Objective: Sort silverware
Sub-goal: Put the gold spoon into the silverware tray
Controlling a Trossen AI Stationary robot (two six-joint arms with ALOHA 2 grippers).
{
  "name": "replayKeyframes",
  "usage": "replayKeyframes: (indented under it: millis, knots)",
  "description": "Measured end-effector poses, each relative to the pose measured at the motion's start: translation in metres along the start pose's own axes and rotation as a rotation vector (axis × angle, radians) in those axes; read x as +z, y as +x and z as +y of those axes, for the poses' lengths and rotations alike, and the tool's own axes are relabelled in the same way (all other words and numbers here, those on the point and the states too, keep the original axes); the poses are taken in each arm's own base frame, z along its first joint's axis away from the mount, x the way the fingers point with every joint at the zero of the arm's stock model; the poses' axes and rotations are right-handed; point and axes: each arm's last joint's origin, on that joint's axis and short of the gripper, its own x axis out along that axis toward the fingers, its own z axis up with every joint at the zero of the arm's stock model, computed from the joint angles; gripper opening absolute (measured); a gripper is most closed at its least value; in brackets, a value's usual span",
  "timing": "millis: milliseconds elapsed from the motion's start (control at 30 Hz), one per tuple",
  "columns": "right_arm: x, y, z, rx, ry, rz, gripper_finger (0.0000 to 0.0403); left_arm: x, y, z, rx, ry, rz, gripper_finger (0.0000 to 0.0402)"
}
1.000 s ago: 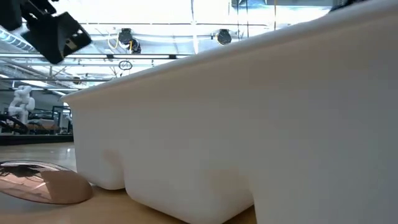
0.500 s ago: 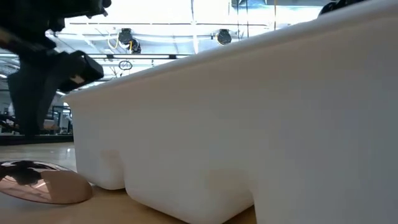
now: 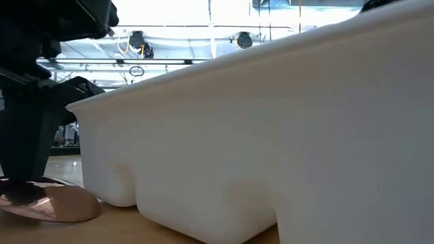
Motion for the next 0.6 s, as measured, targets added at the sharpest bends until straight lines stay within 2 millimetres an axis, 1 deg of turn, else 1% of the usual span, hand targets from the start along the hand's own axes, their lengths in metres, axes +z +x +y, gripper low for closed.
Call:
replayKeyframes:
  millis: [67, 133, 200, 300, 333, 367, 467, 600]
  knots:
    - [-0.001, 0.000, 0.001, 0.001, 0.021, -0.001, 0.0258, -0.002, 0.005, 0.001, 0.008, -0.001, 0.011, 0.0206]
    - [-0.002, -0.001, 0.002, 0.003, 0.042, -0.001, 0.0258, -0.003, 0.008, 0.002, 0.027, 0.001, 0.017, 0.0183]
    - [-0.004, -0.001, 0.003, 0.005, 0.050, -0.002, 0.0258, -0.004, 0.010, 0.003, 0.043, 0.002, 0.017, 0.0139]
    - [-0.006, -0.002, 0.006, 0.008, 0.058, -0.003, 0.0258, -0.006, 0.010, 0.002, 0.063, 0.018, 0.017, 0.0046]
    - [-0.007, -0.003, 0.006, 0.009, 0.064, -0.004, 0.0258, -0.006, 0.010, 0.001, 0.049, 0.021, 0.015, 0.0026]
    - [-0.008, -0.003, 0.007, 0.008, 0.071, -0.006, 0.0258, -0.006, 0.011, -0.001, 0.041, 0.023, 0.010, 0.0018]
    - [-0.009, -0.003, 0.008, 0.011, 0.087, -0.007, 0.0258, -0.009, 0.012, -0.001, 0.042, 0.016, 0.034, 0.0012]
    - [-0.011, -0.004, 0.010, 0.019, 0.097, -0.012, 0.0258, -0.013, 0.002, 0.000, 0.031, -0.011, 0.102, 0.0009]
